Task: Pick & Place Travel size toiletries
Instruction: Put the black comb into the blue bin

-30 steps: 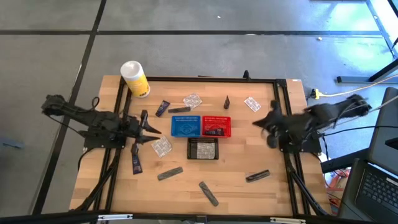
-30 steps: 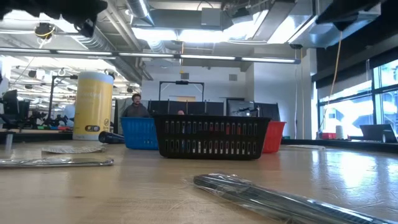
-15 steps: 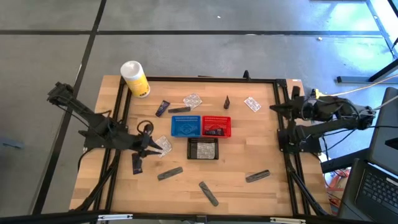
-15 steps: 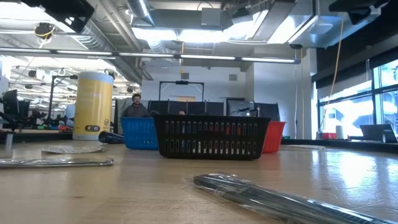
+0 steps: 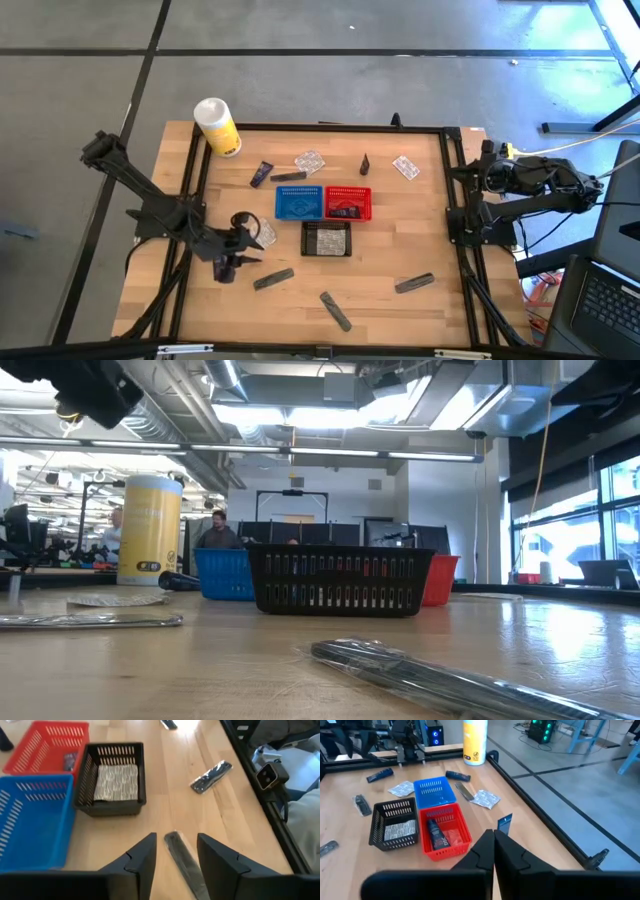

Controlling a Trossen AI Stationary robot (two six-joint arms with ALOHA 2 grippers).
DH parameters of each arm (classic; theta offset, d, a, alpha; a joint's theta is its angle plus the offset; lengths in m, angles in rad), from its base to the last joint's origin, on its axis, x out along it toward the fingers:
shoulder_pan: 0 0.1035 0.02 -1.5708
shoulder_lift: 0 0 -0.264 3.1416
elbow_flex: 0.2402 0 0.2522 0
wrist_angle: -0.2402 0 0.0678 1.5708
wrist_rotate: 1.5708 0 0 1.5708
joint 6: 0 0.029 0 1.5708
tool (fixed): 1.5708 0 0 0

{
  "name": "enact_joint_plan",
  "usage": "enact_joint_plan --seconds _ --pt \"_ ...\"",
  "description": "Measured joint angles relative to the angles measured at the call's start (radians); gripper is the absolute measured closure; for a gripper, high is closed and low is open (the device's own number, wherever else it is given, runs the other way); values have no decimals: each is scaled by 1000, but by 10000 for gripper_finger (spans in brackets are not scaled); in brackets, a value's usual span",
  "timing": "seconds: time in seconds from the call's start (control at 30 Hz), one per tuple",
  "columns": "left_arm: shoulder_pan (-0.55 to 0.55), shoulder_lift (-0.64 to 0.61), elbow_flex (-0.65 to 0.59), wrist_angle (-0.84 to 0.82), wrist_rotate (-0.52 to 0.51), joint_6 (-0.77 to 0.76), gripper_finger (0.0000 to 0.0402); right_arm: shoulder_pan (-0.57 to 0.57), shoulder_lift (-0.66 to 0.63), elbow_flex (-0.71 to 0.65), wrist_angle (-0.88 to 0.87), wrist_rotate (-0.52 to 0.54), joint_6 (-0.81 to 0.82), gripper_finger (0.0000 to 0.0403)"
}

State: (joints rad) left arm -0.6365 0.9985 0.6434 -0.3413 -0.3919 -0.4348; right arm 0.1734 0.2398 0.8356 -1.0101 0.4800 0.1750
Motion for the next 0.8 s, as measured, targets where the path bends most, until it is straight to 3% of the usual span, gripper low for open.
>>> enact_joint_plan --seconds 0.23,0.6,0.8 --pt "0 110 0 16 70 -79 234 0 0 0 2 1 0 364" --pt "15 329 0 249 128 -165 215 0 0 0 3 1 0 332" --pt "18 411 0 262 162 -151 214 0 0 0 3 1 0 320"
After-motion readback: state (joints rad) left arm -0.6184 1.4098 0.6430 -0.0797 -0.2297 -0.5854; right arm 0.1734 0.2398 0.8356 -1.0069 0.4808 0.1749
